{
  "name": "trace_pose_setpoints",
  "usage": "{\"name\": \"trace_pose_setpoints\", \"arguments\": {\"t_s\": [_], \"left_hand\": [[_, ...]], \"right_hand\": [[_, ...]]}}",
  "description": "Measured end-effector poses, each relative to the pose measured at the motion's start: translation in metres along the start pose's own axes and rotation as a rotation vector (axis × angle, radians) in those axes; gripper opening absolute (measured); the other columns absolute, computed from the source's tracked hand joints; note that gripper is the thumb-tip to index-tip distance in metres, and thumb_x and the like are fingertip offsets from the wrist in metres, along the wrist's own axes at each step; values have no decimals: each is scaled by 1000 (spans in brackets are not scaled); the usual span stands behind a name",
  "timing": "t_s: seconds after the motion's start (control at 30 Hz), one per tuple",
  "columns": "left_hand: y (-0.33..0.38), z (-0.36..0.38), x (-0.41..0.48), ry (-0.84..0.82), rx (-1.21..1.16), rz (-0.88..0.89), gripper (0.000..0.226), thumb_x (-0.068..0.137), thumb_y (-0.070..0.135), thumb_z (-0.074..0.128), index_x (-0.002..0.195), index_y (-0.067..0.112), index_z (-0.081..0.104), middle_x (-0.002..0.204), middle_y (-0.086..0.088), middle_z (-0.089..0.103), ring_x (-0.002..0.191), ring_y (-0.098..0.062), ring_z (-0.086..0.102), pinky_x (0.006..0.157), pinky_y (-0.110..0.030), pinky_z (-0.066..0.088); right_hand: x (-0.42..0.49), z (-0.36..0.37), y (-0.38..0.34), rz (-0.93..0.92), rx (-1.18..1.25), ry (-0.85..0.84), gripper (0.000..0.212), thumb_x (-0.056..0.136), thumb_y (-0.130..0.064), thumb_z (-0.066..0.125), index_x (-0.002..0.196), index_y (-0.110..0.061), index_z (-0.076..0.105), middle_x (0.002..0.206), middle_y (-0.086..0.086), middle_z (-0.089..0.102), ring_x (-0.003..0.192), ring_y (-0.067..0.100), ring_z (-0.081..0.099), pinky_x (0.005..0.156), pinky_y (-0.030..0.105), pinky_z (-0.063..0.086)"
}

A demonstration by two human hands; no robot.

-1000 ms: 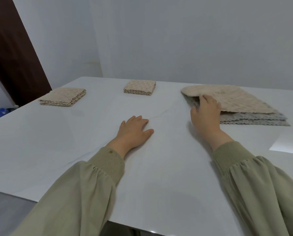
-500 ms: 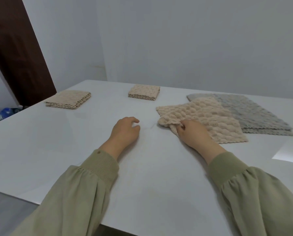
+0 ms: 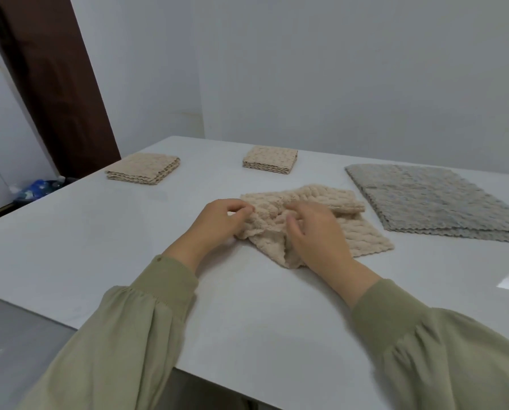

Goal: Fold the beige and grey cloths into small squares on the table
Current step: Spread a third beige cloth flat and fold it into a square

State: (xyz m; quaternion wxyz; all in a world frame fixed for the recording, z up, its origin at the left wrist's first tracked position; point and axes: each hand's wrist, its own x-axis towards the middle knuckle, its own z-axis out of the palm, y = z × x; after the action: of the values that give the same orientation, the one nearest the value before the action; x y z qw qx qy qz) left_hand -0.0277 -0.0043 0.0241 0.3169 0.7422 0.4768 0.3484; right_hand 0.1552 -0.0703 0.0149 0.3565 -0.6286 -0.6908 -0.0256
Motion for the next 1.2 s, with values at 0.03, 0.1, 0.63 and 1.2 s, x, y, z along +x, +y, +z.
{"name": "trace_pose_setpoints", "arguments": {"t_s": [0.03,0.1,0.63,1.2], "left_hand": [[3,3,-4,-57,-13,33,23,91,33,59,111,24,68,116,13,63,106,-2,56,90,-14,41],[9,14,-9,-201,99,150,40,89,37,61,126,22,59,128,9,56,119,-7,50,96,-11,36],[-17,4,19,69,685,147,15,88,15,51,81,12,63,94,-5,63,94,-27,55,73,-34,43],[7,2,-11,-87,342,215,16,86,35,63,92,22,73,89,11,66,87,-9,58,81,-26,46]], "right_hand": [[1,-1,9,20,-119,-27,36,96,-30,43,125,-14,57,133,7,56,127,24,45,108,42,30],[3,-2,25,122,-315,-199,45,97,-40,35,135,-19,45,149,3,38,139,21,27,114,53,15],[2,-2,31,73,-304,-383,56,96,-48,33,145,-21,32,157,-1,21,145,16,14,117,50,5],[-1,-21,20,22,46,-120,40,90,-18,51,53,-6,41,46,2,41,46,15,35,50,30,29]]}}
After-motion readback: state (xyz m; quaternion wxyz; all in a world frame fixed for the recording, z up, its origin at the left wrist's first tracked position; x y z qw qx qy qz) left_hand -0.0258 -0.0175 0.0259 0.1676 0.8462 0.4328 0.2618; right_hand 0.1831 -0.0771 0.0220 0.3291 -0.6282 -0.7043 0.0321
